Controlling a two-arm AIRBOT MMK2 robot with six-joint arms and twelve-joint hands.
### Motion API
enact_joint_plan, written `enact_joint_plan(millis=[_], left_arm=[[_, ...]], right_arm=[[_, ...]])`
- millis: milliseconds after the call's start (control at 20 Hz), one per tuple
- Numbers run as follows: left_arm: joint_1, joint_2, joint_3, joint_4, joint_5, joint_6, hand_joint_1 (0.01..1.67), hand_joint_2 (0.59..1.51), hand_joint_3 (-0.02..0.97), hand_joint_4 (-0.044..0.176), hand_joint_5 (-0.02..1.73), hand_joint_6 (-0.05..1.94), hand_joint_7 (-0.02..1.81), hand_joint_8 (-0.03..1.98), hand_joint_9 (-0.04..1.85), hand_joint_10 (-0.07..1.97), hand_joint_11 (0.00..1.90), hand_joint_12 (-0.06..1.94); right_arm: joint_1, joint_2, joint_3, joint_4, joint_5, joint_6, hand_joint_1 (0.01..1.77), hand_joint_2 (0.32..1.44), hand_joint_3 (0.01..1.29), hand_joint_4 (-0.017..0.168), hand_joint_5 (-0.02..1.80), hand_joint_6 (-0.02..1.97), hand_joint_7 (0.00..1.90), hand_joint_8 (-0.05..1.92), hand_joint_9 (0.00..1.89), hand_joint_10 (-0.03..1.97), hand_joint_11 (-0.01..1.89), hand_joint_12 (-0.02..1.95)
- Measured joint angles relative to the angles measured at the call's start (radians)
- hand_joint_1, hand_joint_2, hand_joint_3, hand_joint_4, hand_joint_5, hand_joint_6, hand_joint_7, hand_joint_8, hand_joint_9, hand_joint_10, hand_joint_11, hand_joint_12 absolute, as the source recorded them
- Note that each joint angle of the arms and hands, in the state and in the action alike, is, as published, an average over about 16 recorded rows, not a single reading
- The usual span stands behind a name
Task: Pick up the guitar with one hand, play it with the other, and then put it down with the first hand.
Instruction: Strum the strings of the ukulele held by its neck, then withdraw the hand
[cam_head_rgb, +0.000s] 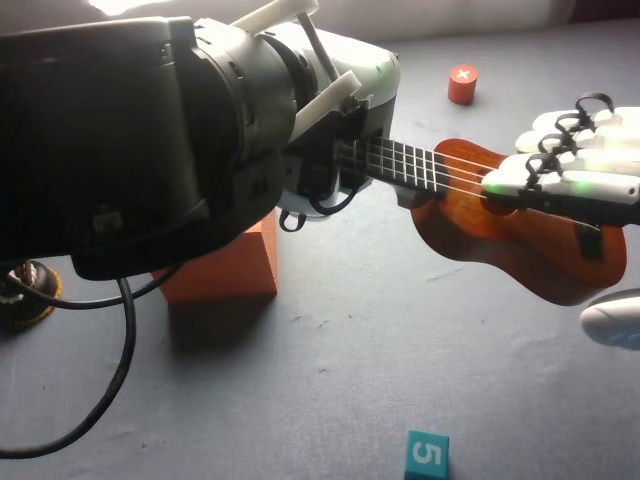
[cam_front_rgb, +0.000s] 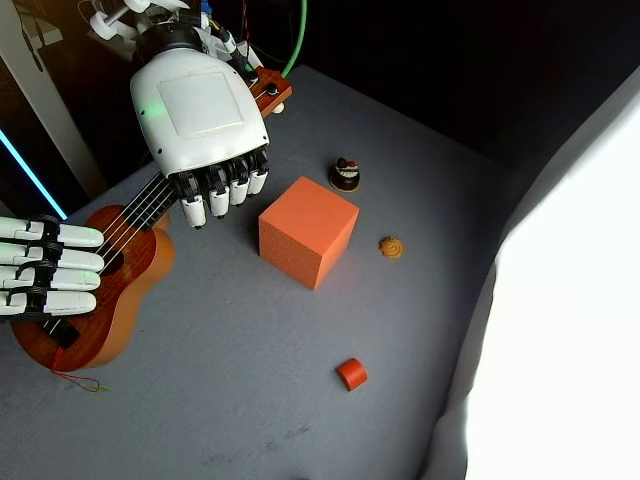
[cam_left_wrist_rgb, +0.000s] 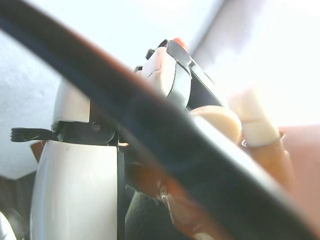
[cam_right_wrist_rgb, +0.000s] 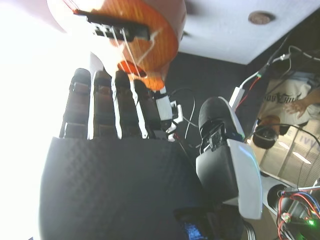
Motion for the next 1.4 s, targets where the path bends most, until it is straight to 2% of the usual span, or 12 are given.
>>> enact_joint_plan(millis=[300,650,900,1150,1400], left_arm=[[0.0,0.0,0.0,0.0,0.0,0.004,1.48,1.085,-0.016,0.033,1.26,1.87,1.33,1.98,1.4,1.91,1.45,1.93],[0.0,0.0,0.001,0.0,-0.001,0.005,1.48,1.086,-0.016,0.027,1.26,1.87,1.33,1.98,1.4,1.91,1.45,1.93],[0.0,0.0,0.001,0.0,-0.002,0.006,1.48,1.086,-0.016,0.026,1.26,1.87,1.33,1.98,1.4,1.91,1.45,1.93],[0.004,0.0,0.001,0.007,-0.004,0.0,1.48,1.086,-0.016,0.026,1.27,1.87,1.33,1.98,1.41,1.91,1.45,1.93],[0.031,0.0,0.0,0.052,-0.009,-0.062,1.47,1.086,-0.016,0.024,1.27,1.87,1.33,1.98,1.41,1.91,1.45,1.93]], right_arm=[[-0.004,-0.004,-0.001,-0.029,0.04,0.035,0.02,1.3,0.02,-0.006,0.03,0.02,0.06,0.01,0.02,0.0,0.02,0.0],[0.009,0.02,-0.001,-0.056,0.147,0.09,0.02,1.3,0.02,-0.006,0.04,0.02,0.06,0.01,0.02,0.0,0.02,0.0],[0.026,0.04,0.008,-0.011,0.219,0.044,0.02,1.3,0.02,-0.005,0.04,0.01,0.07,0.01,0.02,0.0,0.02,0.0],[0.043,0.049,0.018,0.102,0.219,-0.065,0.02,1.3,0.02,-0.004,0.04,0.02,0.07,0.01,0.02,0.0,0.02,0.0],[0.049,0.05,0.029,0.238,0.175,-0.19,0.02,1.3,0.02,-0.003,0.03,0.01,0.07,0.01,0.02,0.0,0.02,0.0]])
